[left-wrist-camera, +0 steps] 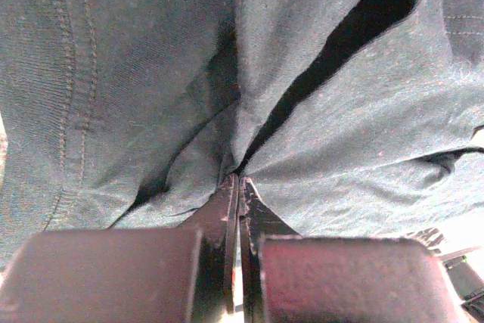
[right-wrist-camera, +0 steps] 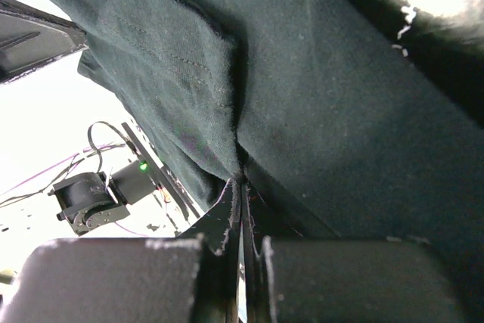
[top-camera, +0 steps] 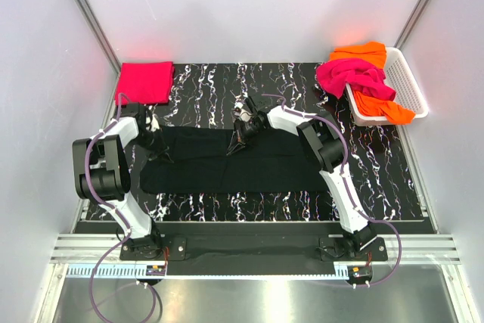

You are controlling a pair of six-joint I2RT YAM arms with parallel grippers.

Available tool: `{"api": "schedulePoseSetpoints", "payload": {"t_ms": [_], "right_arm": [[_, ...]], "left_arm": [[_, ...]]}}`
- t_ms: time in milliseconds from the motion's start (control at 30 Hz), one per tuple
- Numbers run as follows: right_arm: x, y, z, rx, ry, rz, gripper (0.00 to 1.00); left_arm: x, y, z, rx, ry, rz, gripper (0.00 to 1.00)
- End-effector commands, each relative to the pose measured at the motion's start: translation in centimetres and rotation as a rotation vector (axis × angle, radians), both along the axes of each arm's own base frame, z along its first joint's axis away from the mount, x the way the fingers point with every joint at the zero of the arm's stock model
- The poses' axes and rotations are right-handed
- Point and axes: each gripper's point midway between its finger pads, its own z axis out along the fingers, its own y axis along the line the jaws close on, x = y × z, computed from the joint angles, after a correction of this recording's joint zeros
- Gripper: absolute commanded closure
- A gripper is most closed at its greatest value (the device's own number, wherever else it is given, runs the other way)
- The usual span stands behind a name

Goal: Fold and stack the t-shirts
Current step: Fold the tshirt

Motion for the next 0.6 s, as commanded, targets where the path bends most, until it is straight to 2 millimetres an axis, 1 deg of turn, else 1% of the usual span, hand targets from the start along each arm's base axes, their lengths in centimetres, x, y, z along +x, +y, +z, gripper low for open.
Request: {"api": "schedulePoseSetpoints", "payload": {"t_ms": [0,67,133,167,233,267,333,367,400,433,467,500,533,567], "right_arm": [[-0.1,-0.3,2.3,0.014,-0.021,-0.001,1.0],[-0.3,-0.4,2.4,0.014,-0.021,0.003,1.0],[-0.7,-0.6,1.9,0.002,-0.003,0.004,1.0],[-0.8,-0.6,2.1,0.009,0.002,0.008,1.0],[-0.8,-0.6,2.5,0.014,0.01,0.011,0.96],[-0.4,-0.4,3.1,0.018,-0.007,0.012,0.85],[0.0,-0.4,4.3,0.023,-0.032,0.013,0.78],[0.6,-0.2,5.1,0.033,-0.058,0.009,0.72],[0.9,-0.2,5.5,0.037,-0.068,0.005,0.7],[1.5,-0.3,5.6,0.04,-0.071,-0.004,0.69],[2.2,-0.1,6.1,0.05,-0.088,-0.011,0.68],[2.5,-0.1,6.2,0.05,-0.084,-0.023,0.65],[2.9,0.0,5.7,0.047,-0.077,-0.03,0.64],[3.7,0.1,6.2,0.06,-0.089,-0.039,0.62]], "left_arm": [[-0.3,0.5,0.7,0.014,-0.003,-0.003,1.0],[-0.5,0.5,0.8,0.016,0.0,-0.004,1.0],[-0.6,0.5,1.0,0.018,-0.008,-0.006,1.0],[-0.5,0.5,1.4,0.017,-0.018,-0.005,0.96],[-0.3,0.3,2.2,0.007,-0.038,-0.005,0.81],[0.0,0.1,3.0,0.004,-0.065,-0.005,0.71],[1.0,-0.3,4.7,-0.024,-0.128,-0.002,0.62],[1.9,-0.3,6.2,-0.023,-0.186,-0.003,0.54],[2.4,-0.5,6.9,-0.033,-0.217,-0.011,0.5],[3.0,-0.4,7.6,-0.031,-0.245,-0.011,0.48],[3.8,-0.3,8.1,-0.032,-0.277,-0.01,0.47],[5.0,-0.5,8.6,-0.047,-0.302,-0.014,0.45],[5.6,-0.5,8.6,-0.054,-0.309,-0.011,0.45],[6.6,-0.5,8.7,-0.063,-0.325,0.0,0.45]]}}
